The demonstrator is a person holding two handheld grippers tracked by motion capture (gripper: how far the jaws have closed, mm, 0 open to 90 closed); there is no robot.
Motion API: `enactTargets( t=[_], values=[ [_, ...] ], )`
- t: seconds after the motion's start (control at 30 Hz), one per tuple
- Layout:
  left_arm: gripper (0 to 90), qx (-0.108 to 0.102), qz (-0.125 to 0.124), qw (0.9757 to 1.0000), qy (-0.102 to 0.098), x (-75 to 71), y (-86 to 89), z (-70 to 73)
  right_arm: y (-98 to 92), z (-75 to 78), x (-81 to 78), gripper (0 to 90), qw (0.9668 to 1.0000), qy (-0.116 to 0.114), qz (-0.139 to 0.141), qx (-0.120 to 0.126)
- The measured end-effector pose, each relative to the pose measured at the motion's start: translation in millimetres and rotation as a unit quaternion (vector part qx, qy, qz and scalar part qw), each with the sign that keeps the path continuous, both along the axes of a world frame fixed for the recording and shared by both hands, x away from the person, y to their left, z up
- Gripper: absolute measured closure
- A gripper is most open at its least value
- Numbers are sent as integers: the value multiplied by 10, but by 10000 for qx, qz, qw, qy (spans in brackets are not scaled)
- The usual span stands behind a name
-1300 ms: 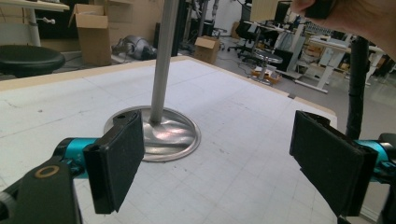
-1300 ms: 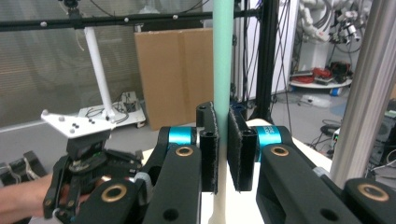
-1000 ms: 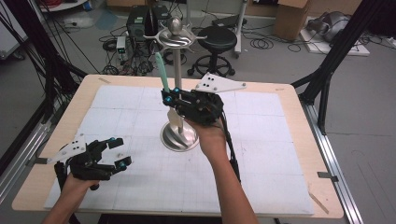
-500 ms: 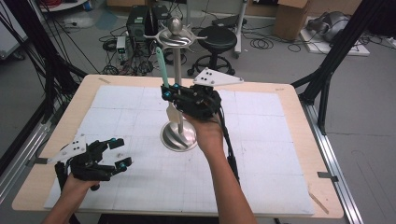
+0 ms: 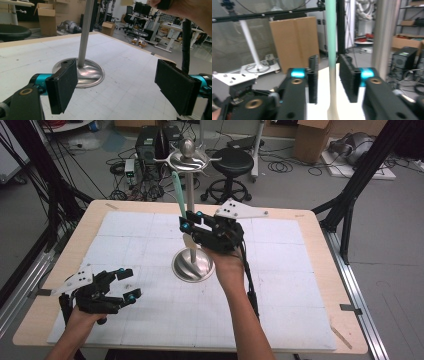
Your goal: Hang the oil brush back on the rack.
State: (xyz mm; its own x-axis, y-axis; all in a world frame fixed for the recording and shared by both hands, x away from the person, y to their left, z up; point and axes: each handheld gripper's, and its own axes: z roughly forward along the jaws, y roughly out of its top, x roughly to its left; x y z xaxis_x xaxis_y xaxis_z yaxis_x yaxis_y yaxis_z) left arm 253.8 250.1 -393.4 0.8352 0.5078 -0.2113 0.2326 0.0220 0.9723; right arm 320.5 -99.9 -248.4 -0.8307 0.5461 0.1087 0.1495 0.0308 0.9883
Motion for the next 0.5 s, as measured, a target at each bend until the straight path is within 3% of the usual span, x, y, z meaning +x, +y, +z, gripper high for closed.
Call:
enactTargets(
  t=[0.23,0.4,0.5],
  values=[
    [190,-19,148,9999,46,27,19,-29,-280,-277,-259,497,9988,-232,-370,-242],
    [188,15,244,9997,52,55,13,-44,-593,-599,-446,426,9982,-126,-506,-306],
    [188,63,292,9995,30,68,3,-61,-798,-802,-519,337,9978,98,-577,-303]
  ],
)
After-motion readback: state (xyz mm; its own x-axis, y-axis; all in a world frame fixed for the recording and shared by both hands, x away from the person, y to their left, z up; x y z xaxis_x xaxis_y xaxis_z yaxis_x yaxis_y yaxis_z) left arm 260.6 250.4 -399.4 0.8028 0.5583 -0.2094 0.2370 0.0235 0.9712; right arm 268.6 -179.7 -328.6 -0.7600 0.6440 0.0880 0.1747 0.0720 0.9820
